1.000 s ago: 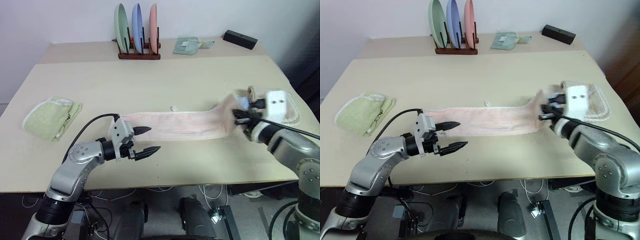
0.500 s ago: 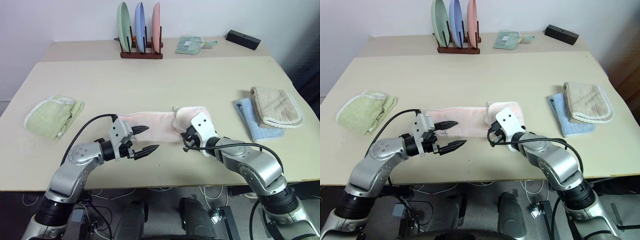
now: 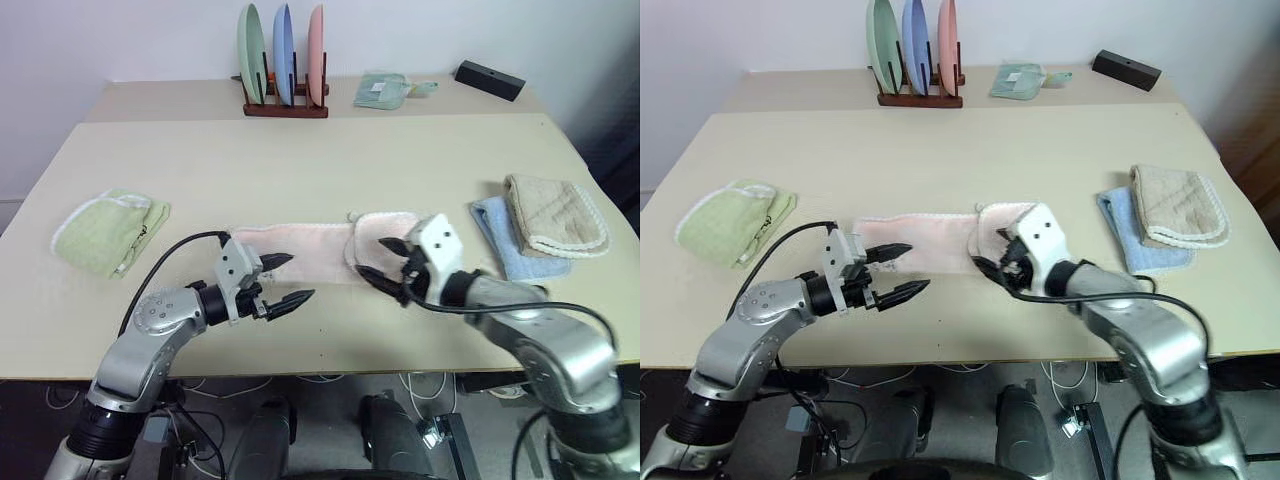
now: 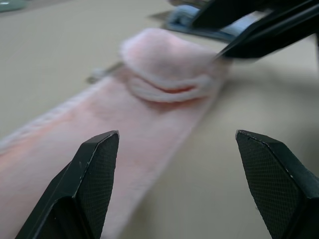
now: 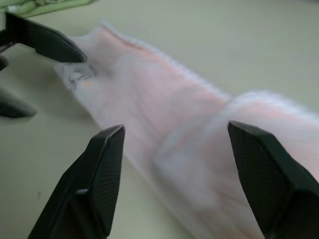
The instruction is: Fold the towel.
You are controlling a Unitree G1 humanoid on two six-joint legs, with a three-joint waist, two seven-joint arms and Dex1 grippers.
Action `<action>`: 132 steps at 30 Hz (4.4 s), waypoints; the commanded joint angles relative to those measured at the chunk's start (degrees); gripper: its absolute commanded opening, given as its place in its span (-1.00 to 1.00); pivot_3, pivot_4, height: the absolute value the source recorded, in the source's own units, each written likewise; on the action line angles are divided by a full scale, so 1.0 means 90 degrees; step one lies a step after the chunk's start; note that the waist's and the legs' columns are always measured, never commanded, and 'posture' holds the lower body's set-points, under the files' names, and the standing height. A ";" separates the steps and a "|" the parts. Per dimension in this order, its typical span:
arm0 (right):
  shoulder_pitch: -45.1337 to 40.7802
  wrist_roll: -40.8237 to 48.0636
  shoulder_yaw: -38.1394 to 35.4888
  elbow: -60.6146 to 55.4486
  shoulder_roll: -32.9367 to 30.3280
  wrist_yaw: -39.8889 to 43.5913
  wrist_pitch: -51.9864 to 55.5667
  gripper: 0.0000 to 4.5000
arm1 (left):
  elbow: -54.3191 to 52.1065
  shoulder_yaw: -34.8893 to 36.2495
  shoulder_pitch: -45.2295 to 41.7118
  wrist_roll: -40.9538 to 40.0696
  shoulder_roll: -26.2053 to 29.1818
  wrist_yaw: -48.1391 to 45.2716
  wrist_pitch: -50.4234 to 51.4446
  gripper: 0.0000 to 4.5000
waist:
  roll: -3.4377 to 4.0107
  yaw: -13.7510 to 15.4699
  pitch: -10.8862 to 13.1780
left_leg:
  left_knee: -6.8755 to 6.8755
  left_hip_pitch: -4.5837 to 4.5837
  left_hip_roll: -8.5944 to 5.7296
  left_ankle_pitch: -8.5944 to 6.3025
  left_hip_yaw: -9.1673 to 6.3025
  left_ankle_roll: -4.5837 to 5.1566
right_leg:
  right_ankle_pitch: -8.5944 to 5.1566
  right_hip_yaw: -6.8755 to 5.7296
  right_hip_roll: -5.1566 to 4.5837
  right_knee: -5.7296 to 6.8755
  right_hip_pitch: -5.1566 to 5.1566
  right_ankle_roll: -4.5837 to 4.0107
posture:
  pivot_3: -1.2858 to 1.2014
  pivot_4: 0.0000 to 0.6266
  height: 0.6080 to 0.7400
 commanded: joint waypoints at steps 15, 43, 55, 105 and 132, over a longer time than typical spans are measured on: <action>-0.0789 -0.2444 0.1763 0.3680 0.1112 0.0035 -0.2555 -0.99 | -0.0144 0.0146 0.0321 0.0215 -0.0271 0.0435 -0.0257 0.70 | -0.0005 -0.0034 -0.0003 | -0.0004 0.0006 0.0000 0.0000 0.0003 -0.0001 | 0.0003 0.0003 0.0002 0.0002 -0.0001 0.0001 | 0.03 -0.52 1.00; -0.1198 -0.2231 0.1145 0.2432 0.0647 0.1427 -0.2973 0.98 | -0.0691 0.2894 0.1467 -0.5361 -0.2061 0.5880 0.2829 1.00 | -0.0017 0.0026 -0.0012 | 0.0004 0.0016 -0.0004 0.0001 -0.0008 -0.0003 | -0.0006 -0.0002 -0.0003 0.0004 0.0016 -0.0020 | 0.03 -0.52 1.00; -0.0897 -0.2315 0.1179 0.2018 0.0582 0.1447 -0.2897 1.00 | 0.0532 0.2533 0.0161 -0.5658 -0.2232 0.6478 0.2815 0.18 | -0.0017 0.0058 -0.0014 | 0.0003 0.0017 -0.0008 0.0001 -0.0005 -0.0005 | -0.0006 0.0001 -0.0004 -0.0005 0.0021 -0.0019 | 0.03 -0.52 1.00; -0.0433 -0.2491 0.1043 0.2060 0.0601 0.1048 -0.2818 1.00 | -0.0885 0.0038 -0.1486 -0.2236 -0.0010 0.1655 0.2992 0.54 | -0.0032 -0.0028 -0.0006 | -0.0012 0.0004 -0.0005 0.0001 -0.0002 -0.0005 | 0.0003 0.0007 0.0002 -0.0018 0.0006 0.0001 | 0.03 -0.52 1.00; -0.2402 -0.2831 0.2229 0.3941 0.2400 0.0537 -0.2286 -1.00 | 0.1765 -0.0423 -0.1603 -0.0282 -0.0072 0.0615 0.0971 -0.99 | -0.0032 -0.0043 -0.0005 | -0.0042 0.0017 0.0001 0.0008 -0.0003 -0.0015 | 0.0010 0.0005 0.0010 0.0005 -0.0014 0.0001 | 0.03 -0.52 1.00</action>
